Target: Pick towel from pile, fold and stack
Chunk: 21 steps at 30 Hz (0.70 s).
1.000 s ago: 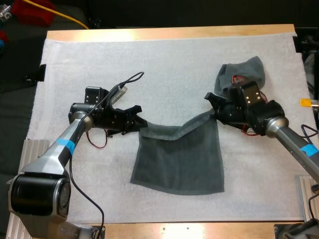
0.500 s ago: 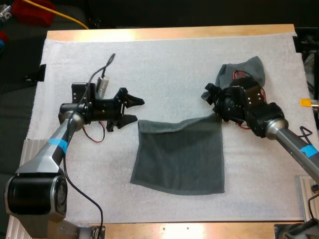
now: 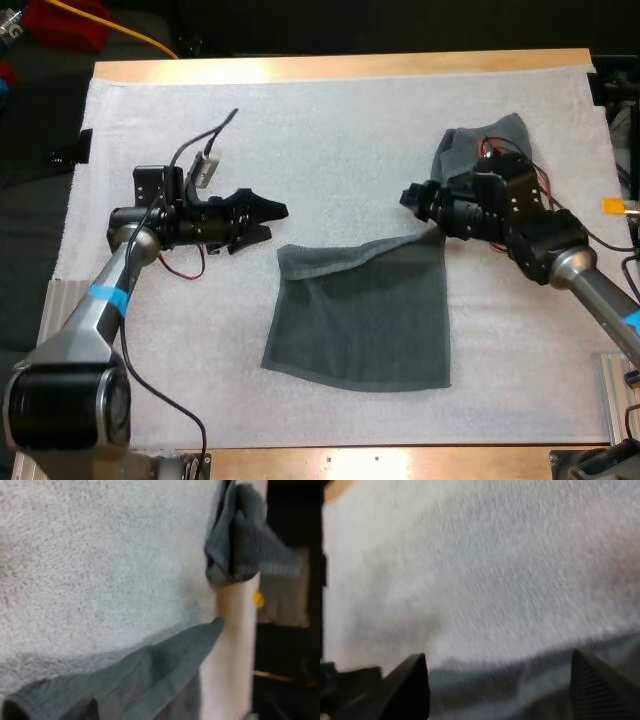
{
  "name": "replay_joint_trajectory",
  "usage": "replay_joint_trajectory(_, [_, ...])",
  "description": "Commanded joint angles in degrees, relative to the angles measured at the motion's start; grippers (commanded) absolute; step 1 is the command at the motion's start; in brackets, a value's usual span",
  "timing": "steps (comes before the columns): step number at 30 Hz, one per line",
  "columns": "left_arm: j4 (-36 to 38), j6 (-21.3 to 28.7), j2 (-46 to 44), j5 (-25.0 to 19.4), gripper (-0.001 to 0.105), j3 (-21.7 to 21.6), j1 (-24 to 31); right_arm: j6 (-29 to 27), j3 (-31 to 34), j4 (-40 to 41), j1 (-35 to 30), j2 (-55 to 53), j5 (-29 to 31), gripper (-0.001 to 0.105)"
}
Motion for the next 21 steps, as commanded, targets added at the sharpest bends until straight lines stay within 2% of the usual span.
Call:
replay_joint_trajectory(1, [1.8,3.3,-1.4,-1.5,0.062,-0.3,-0.4,-2.8,-0.1,2.2,-0.1,-1.1,-0.5,0.059])
replay_joint_trajectory(9, [13.2,17.2,-9.0,-11.5,0.062,-0.3,-1.5,-10.3,-0.1,12.5,0.0,-5.1,-0.5,0.056])
replay_joint_trajectory(14, [20.0,24.4,-14.3,-19.5,0.062,-0.3,-3.8,-12.7,-0.1,16.8,0.3,-7.4,-0.5,0.040])
replay_joint_trajectory(19, [23.2,26.5,-19.5,-22.9,0.062,-0.3,-6.2,-14.6,-0.1,18.1,3.8,-9.4,-0.5,0.028])
replay_joint_trajectory(21, [24.9,27.4,-22.2,-25.7,0.062,-0.3,-7.2,-14.6,-0.1,18.1,6.4,-9.8,-0.3,0.021])
